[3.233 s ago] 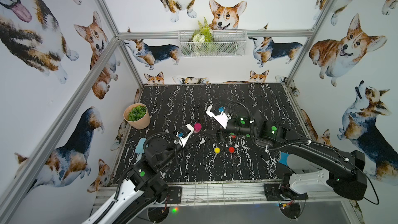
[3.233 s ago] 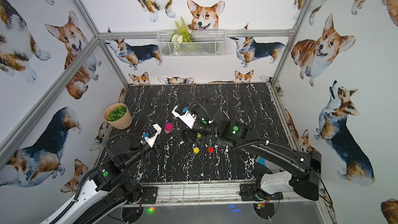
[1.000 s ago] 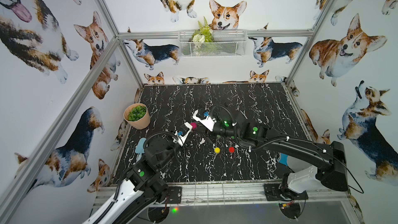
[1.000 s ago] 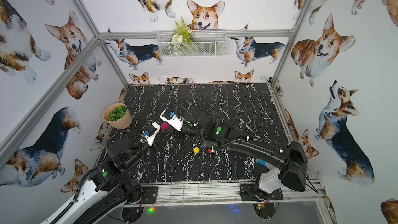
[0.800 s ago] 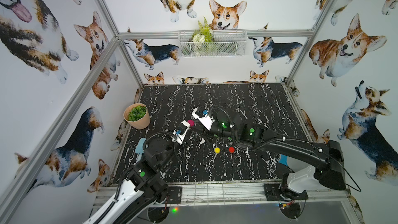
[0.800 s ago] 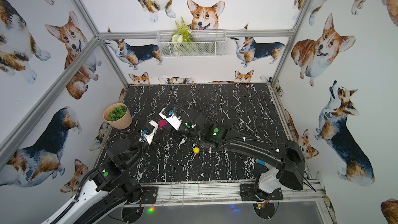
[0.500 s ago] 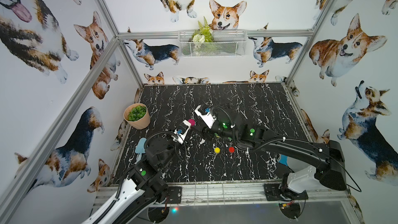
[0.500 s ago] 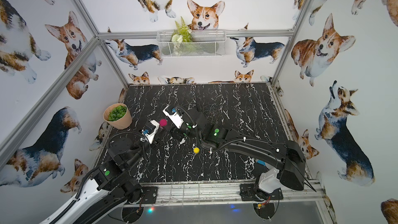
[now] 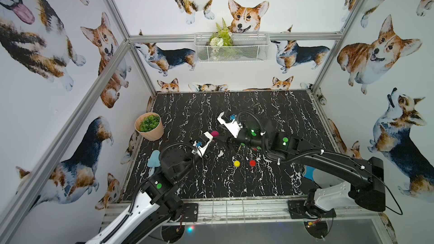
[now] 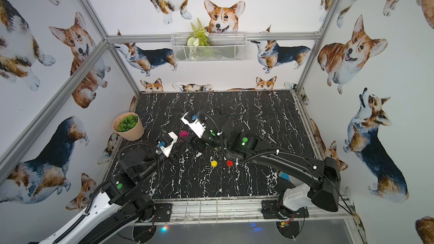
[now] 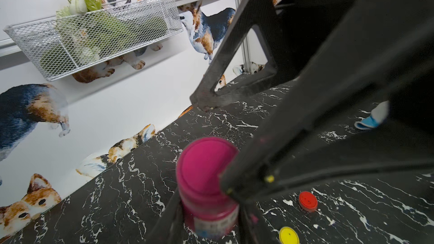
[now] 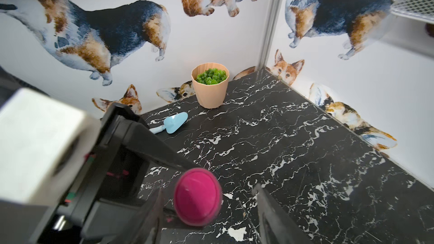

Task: Close the paint jar lid
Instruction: Screw the lid onto the paint jar.

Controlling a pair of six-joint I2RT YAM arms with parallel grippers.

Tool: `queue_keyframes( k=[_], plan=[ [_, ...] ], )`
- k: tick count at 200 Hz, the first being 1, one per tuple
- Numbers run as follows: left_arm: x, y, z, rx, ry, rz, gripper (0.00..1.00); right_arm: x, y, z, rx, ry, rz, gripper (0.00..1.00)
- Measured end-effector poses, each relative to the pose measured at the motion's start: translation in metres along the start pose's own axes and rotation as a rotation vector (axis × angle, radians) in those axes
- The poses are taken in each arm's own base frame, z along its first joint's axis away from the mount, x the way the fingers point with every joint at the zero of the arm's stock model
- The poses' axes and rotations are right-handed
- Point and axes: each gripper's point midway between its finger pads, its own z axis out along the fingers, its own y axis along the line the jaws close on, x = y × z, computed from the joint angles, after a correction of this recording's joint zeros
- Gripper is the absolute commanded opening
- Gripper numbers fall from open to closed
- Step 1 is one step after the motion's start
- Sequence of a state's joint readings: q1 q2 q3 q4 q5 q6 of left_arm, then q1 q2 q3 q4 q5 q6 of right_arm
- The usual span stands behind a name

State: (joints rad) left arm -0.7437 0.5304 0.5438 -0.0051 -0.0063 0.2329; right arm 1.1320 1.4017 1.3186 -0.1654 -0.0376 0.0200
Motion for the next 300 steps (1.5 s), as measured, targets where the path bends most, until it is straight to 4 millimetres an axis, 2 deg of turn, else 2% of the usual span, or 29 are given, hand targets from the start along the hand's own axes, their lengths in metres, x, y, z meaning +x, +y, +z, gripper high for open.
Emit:
queue_keyframes(
  k=[27,56,130,169,213,261,288,294,300],
  plan=[
    [0.000,0.000,0.000,0.002,0.001,0.001,0.32,0.008,0.003,0.010,-0.018,0.050,0.002,0.54],
    [0.000,0.000,-0.001,0.000,-0.001,0.004,0.32,0.013,0.002,0.016,-0.013,0.072,0.005,0.44],
    [0.003,-0.001,-0.001,0.002,0.014,0.007,0.34,0.017,0.002,0.017,-0.014,0.079,0.005,0.39],
    [0.003,0.001,-0.002,-0.006,0.011,0.006,0.45,0.015,0.002,0.018,-0.010,0.078,0.005,0.37],
    [-0.002,0.004,-0.005,-0.023,-0.014,-0.005,0.49,0.019,-0.013,0.016,0.035,0.101,0.015,0.34],
    [-0.004,0.006,-0.005,-0.032,-0.021,-0.009,0.53,0.011,-0.021,0.010,0.050,0.087,0.021,0.33],
    [-0.004,0.007,-0.005,-0.040,-0.021,-0.009,0.62,0.010,-0.029,0.007,0.067,0.085,0.028,0.33],
    [-0.004,0.007,-0.006,-0.041,-0.023,-0.009,0.68,0.010,-0.032,0.006,0.072,0.085,0.030,0.33],
    [-0.005,0.008,-0.006,-0.044,-0.025,-0.009,0.80,0.009,-0.036,0.004,0.078,0.085,0.033,0.33]
  ],
)
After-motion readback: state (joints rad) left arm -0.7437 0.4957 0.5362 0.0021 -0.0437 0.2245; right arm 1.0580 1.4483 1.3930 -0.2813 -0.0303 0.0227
